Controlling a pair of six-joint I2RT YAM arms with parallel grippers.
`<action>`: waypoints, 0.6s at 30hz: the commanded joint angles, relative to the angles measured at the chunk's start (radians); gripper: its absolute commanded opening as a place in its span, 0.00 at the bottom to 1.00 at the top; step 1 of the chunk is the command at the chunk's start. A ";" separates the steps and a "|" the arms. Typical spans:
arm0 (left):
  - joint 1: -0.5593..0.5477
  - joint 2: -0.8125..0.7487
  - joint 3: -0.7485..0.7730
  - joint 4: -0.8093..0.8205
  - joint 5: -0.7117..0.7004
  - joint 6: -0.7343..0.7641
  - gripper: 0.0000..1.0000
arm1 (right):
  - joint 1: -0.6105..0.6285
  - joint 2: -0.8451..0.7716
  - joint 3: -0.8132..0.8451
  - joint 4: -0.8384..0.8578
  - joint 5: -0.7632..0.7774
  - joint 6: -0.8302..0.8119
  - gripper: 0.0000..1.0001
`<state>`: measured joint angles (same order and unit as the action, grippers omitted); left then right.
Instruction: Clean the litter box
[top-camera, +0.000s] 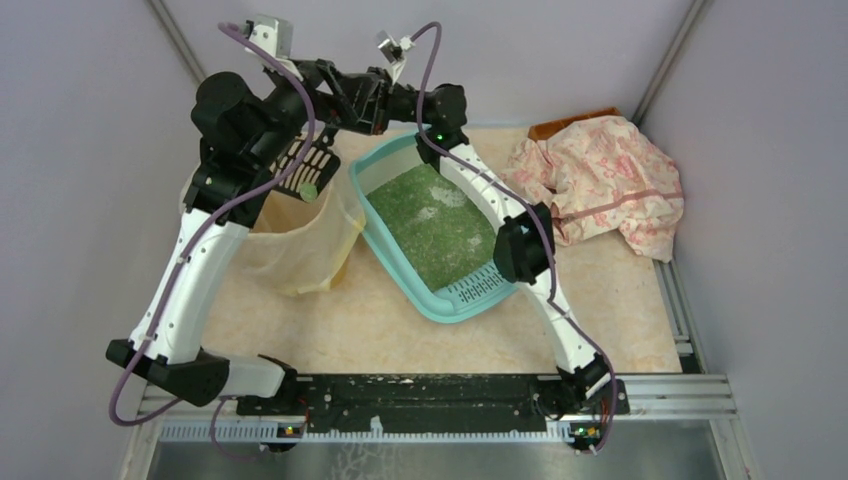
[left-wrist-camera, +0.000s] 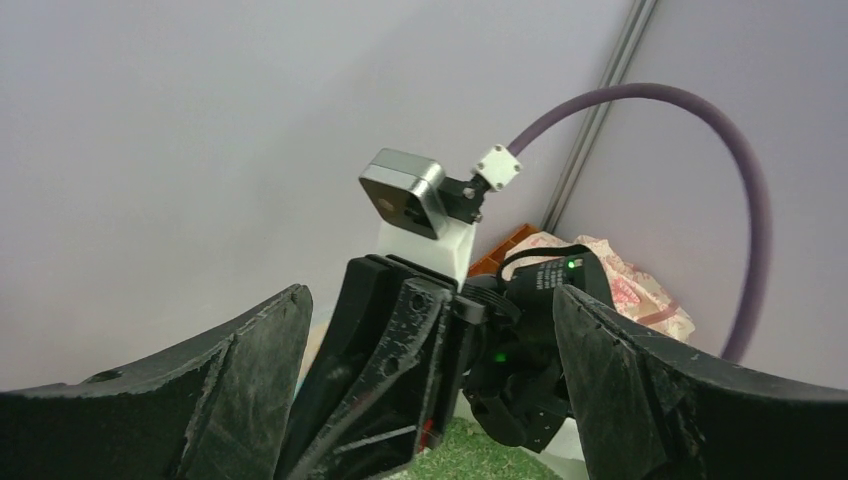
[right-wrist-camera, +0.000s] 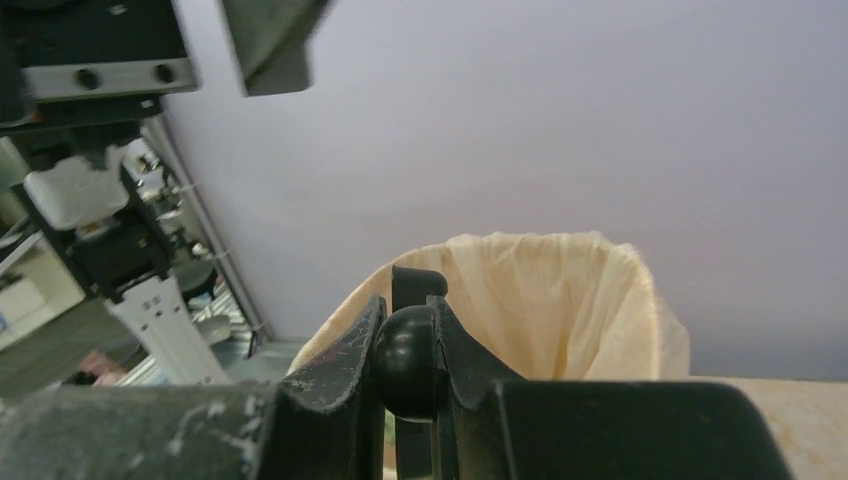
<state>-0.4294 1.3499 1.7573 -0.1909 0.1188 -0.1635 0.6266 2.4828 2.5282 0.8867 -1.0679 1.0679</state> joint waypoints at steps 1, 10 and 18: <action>0.006 -0.016 0.015 -0.020 0.001 -0.008 0.95 | 0.026 0.006 0.044 -0.127 0.155 -0.138 0.00; 0.006 0.007 0.012 -0.004 0.025 -0.032 0.95 | 0.033 0.013 0.032 -0.010 0.202 -0.102 0.00; 0.008 -0.011 -0.037 0.027 0.013 -0.043 0.95 | -0.032 -0.023 0.013 0.232 0.429 0.178 0.00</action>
<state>-0.4294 1.3540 1.7489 -0.2012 0.1314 -0.1909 0.6315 2.5034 2.5278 0.8967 -0.8032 1.0672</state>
